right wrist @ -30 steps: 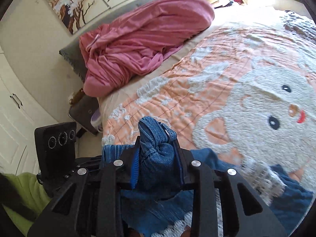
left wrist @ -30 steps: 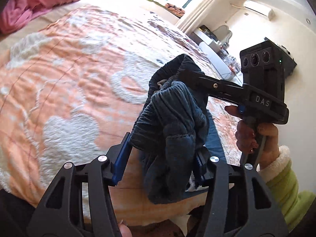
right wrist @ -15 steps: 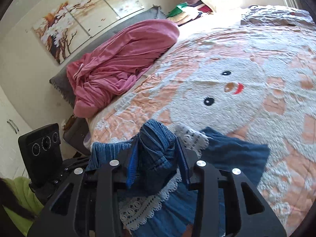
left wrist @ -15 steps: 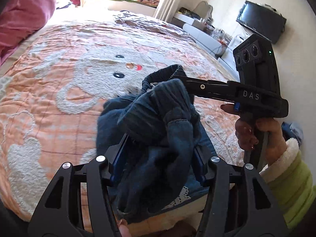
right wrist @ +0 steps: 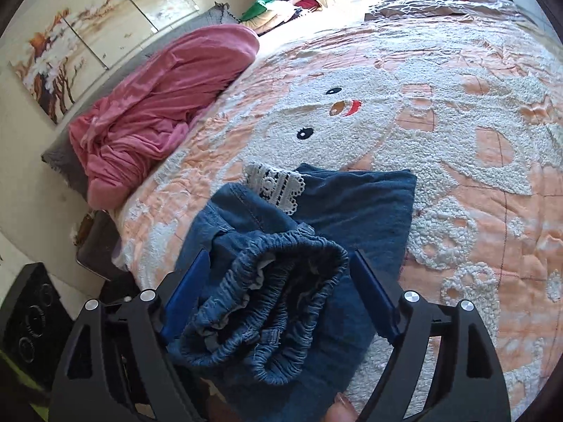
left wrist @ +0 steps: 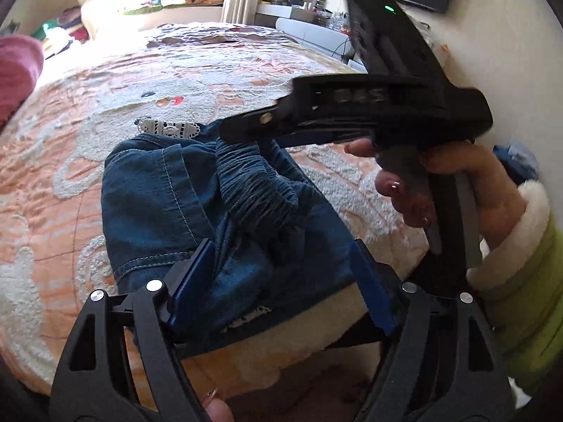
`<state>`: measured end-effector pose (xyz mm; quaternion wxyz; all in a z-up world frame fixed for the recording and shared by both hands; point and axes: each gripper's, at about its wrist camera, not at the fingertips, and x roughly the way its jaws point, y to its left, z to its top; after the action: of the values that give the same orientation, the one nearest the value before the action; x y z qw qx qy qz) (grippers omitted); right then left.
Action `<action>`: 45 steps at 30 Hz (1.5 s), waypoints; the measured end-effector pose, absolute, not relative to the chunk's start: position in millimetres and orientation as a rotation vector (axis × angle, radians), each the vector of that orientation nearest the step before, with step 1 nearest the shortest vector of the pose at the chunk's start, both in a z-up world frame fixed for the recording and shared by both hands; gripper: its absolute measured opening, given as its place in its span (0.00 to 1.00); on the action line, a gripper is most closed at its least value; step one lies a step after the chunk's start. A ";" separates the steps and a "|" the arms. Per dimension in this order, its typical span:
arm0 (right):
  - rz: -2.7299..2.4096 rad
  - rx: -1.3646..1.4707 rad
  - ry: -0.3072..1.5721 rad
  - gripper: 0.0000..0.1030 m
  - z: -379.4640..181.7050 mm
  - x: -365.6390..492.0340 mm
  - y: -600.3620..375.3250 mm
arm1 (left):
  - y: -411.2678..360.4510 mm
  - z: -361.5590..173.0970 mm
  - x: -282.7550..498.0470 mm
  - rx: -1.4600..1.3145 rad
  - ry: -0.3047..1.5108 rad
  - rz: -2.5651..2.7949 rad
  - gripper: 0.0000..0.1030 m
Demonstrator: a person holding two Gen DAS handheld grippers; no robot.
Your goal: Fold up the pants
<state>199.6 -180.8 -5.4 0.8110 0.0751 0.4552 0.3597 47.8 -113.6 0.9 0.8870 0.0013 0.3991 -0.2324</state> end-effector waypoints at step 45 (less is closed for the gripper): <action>0.921 -0.617 0.654 0.54 0.5 60.9 -96.5 | -44.5 3.0 153.2 -0.094 1.009 -0.457 0.40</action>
<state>60.9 -96.5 0.5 0.8000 -0.2875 0.3051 0.4292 153.2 -44.5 3.0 0.8494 -0.0444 0.4790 -0.2169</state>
